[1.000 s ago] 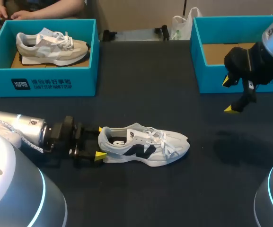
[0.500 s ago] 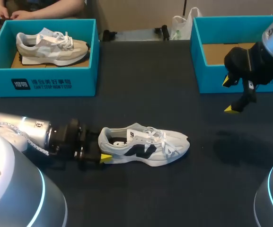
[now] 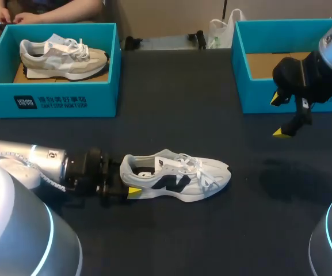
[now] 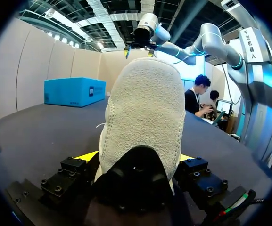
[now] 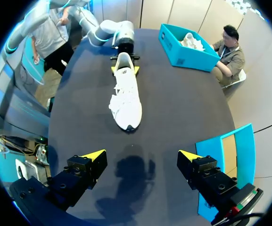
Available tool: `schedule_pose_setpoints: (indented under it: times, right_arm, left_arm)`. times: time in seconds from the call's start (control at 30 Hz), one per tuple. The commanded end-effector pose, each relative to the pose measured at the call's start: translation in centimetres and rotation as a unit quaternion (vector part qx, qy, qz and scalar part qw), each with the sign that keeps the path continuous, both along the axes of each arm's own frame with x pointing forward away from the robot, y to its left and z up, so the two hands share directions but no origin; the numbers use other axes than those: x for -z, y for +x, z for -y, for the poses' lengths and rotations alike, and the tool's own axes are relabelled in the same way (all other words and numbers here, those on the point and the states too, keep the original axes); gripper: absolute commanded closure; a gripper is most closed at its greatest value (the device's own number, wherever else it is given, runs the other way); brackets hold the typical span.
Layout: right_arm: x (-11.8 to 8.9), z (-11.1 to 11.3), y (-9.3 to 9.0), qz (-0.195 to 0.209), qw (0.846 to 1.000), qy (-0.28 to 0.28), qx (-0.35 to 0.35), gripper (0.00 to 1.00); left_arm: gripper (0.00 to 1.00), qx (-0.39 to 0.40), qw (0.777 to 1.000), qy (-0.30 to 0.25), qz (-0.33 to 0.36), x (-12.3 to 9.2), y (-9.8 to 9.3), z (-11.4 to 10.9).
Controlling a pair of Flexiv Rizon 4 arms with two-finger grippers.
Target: Take the shoe out of the shoebox, open the shoe tongue, remove and reinsert the insole, then place the shoe into the shoebox
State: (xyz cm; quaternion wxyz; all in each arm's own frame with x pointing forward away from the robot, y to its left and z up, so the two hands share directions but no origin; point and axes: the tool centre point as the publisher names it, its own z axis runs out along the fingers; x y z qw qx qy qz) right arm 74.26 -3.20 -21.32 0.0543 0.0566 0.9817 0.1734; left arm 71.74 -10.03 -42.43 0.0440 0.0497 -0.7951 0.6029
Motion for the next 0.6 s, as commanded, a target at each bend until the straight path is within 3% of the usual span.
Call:
schedule_pose_setpoints:
  times: [0.03, 0.6]
  right_arm:
    - [0.11, 0.01, -0.04, 0.001, 1.000, 0.000, 0.000, 0.00]
    - [0.11, 0.01, -0.04, 0.001, 1.000, 0.000, 0.000, 0.00]
  left_arm:
    - [1.00, 0.001, 1.000, 0.006, -0.001, 0.15, 0.24, 0.19]
    - [1.00, 0.008, 1.000, 0.012, -0.006, -0.13, 0.14, -0.10]
